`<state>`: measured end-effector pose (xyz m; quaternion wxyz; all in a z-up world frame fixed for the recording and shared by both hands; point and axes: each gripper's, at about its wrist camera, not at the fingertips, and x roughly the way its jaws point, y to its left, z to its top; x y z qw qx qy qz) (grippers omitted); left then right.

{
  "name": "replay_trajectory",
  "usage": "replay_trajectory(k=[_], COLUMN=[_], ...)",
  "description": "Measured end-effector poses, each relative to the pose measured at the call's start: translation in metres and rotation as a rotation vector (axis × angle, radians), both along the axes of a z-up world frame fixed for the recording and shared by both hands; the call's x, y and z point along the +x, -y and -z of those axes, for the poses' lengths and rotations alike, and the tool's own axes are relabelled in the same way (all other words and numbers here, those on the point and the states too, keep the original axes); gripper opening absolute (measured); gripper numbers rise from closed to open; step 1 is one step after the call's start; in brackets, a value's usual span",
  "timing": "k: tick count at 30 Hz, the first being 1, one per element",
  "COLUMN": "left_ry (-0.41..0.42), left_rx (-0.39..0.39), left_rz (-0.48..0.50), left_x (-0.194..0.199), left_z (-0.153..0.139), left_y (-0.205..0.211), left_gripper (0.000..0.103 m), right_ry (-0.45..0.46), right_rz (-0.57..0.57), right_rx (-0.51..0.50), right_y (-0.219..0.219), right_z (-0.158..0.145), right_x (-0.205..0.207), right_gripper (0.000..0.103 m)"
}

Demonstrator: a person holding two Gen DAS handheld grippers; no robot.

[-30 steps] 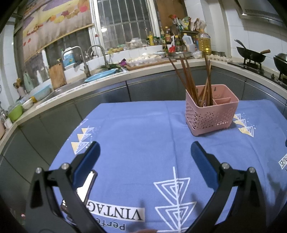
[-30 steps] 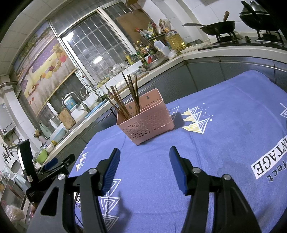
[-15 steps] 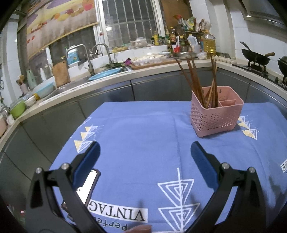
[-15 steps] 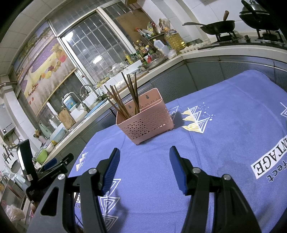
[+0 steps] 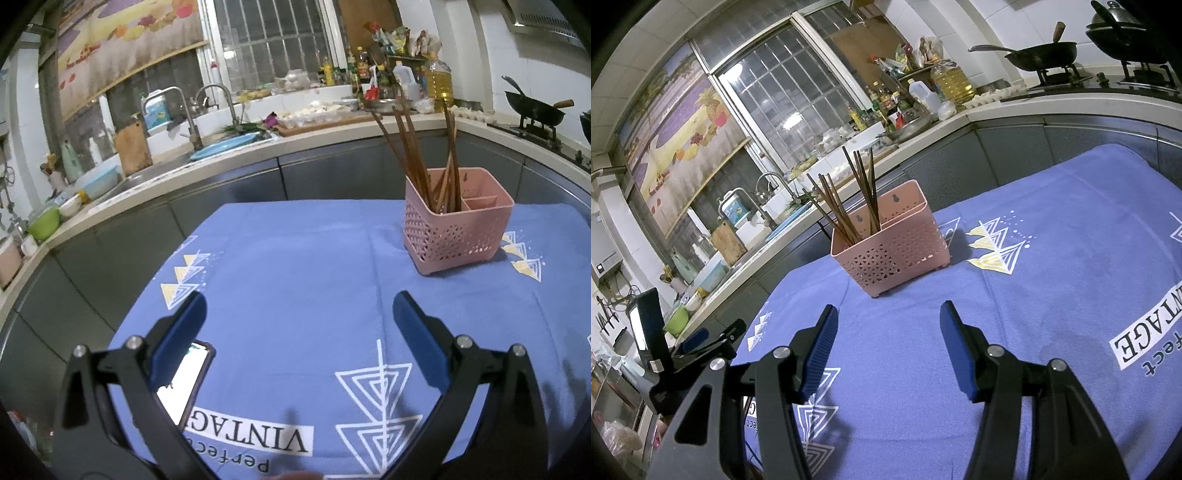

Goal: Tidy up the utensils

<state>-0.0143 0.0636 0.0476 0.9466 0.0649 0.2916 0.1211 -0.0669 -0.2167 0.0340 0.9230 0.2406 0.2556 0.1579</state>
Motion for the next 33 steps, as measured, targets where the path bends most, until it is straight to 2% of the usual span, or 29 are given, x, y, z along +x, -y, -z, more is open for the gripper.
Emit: replay_trajectory(k=[33], left_ry=[-0.050], left_rx=[-0.005], left_rz=[0.011], left_x=[0.006], left_z=[0.011], left_y=[0.001], left_gripper=[0.097], right_ry=[-0.005], right_rz=[-0.001], right_rx=[0.003], right_y=[0.002], right_z=[-0.001], right_x=[0.001], right_gripper=[0.058])
